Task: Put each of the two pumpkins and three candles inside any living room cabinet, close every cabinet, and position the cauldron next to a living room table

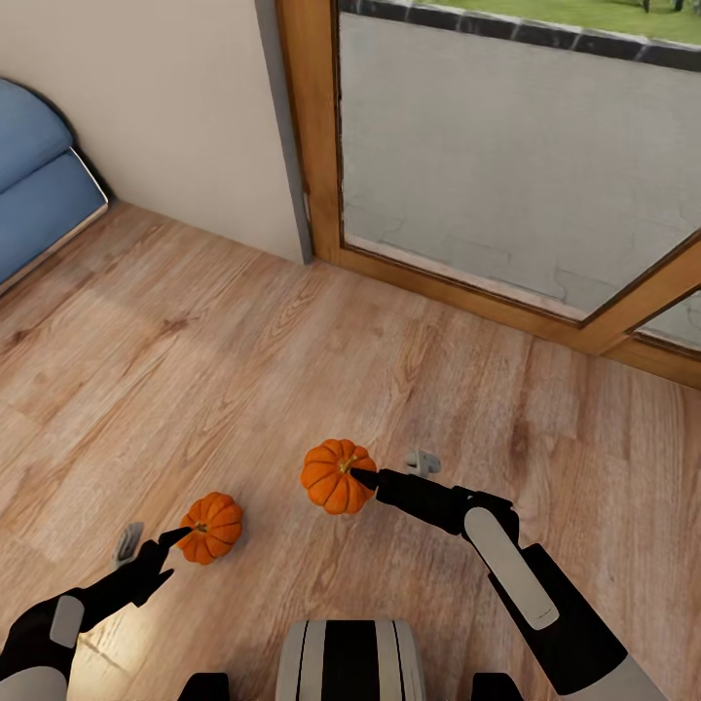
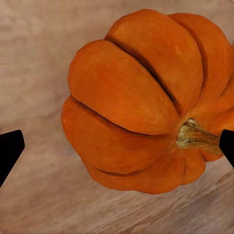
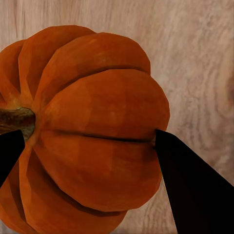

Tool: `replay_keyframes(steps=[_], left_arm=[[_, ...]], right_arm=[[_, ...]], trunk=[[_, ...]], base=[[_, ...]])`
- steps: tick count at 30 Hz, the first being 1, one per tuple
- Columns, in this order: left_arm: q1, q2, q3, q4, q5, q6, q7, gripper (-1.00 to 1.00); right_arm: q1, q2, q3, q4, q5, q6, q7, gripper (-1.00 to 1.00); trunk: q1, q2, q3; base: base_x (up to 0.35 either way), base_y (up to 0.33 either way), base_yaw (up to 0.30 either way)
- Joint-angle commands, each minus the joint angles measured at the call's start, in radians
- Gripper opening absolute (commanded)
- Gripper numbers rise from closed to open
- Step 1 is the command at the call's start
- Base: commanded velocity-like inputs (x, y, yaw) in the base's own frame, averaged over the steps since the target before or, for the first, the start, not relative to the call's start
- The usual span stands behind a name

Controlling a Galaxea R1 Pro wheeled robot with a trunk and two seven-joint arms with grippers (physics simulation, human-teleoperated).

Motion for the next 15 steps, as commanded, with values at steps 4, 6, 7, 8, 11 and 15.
replay_keyframes(steps=[4,6,7,8,11,15], left_arm=[[0.0,0.002,-0.001,0.0,0.001,0.0,0.0,1.0],[0.0,0.003,-0.001,0.0,0.001,0.0,0.0,1.0],[0.0,0.003,-0.001,0.0,0.001,0.0,0.0,1.0],[0.0,0.003,-0.001,0.0,0.002,0.0,0.0,1.0],[0.0,0.003,-0.002,0.0,0.002,0.0,0.0,1.0],[0.0,0.003,-0.002,0.0,0.002,0.0,0.0,1.0]], right_arm=[[0.0,0.0,0.0,0.001,-0.003,0.0,0.003,-1.0],[0.0,0.0,0.0,0.001,-0.003,0.0,0.003,-1.0],[0.0,0.0,0.0,0.001,-0.003,0.0,0.003,-1.0],[0.0,0.0,0.0,0.001,-0.003,0.0,0.003,-1.0],[0.0,0.001,0.0,0.001,-0.003,0.0,0.003,-1.0],[0.0,0.0,0.0,0.001,-0.003,0.0,0.003,-1.0]], trunk=[[0.0,0.0,0.0],[0.0,0.0,-0.004],[0.001,0.0,-0.008],[0.001,0.0,-0.008],[0.001,0.0,-0.008],[0.001,0.0,-0.008]], base=[[0.0,0.0,0.0],[0.0,0.0,0.0],[0.0,0.0,0.0],[0.0,0.0,0.0],[0.0,0.0,0.0],[0.0,0.0,0.0]])
